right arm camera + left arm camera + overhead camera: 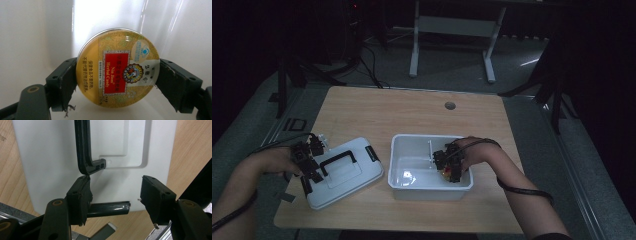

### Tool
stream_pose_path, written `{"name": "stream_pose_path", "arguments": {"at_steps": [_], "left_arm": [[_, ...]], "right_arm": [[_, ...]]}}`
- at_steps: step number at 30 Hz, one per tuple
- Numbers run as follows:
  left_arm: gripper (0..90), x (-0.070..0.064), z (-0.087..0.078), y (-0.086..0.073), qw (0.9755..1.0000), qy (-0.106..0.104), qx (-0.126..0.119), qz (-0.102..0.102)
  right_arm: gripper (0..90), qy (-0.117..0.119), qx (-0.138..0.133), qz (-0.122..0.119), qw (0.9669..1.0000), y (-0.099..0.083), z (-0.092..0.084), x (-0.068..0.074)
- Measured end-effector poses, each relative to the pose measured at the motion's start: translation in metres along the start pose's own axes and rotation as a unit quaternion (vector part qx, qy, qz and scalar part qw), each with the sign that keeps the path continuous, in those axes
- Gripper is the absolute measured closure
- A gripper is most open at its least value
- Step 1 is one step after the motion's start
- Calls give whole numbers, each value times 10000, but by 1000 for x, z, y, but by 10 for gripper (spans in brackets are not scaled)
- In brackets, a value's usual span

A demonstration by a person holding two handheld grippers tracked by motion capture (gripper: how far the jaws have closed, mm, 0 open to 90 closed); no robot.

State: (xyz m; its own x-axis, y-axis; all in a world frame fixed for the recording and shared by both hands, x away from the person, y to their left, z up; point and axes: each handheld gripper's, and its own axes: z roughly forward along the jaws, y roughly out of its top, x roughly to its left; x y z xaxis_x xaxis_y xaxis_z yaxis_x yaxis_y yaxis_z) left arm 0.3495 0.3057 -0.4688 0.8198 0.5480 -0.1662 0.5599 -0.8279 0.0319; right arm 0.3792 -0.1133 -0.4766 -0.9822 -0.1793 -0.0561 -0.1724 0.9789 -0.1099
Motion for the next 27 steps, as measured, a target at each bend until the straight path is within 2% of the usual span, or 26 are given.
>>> {"name": "stream_pose_path", "arguments": {"at_steps": [7, 15, 24, 27], "left_arm": [[408, 0, 0, 1, 10000, 13, 7, 12], [408, -1, 0, 1, 10000, 22, 38, 6], [408, -2, -1, 3, 10000, 37, 64, -13], [408, -2, 0, 3, 10000, 49, 75, -15]], "right_arm": [[172, 9, -1, 32, 10000, -1, -2, -1], [180, -62, -113, 49, 9999, -4, -14, 0], [186, -139, -393, 111, 9991, -12, -41, 5], [181, -140, -455, 252, 9986, -18, -51, 7]]}}
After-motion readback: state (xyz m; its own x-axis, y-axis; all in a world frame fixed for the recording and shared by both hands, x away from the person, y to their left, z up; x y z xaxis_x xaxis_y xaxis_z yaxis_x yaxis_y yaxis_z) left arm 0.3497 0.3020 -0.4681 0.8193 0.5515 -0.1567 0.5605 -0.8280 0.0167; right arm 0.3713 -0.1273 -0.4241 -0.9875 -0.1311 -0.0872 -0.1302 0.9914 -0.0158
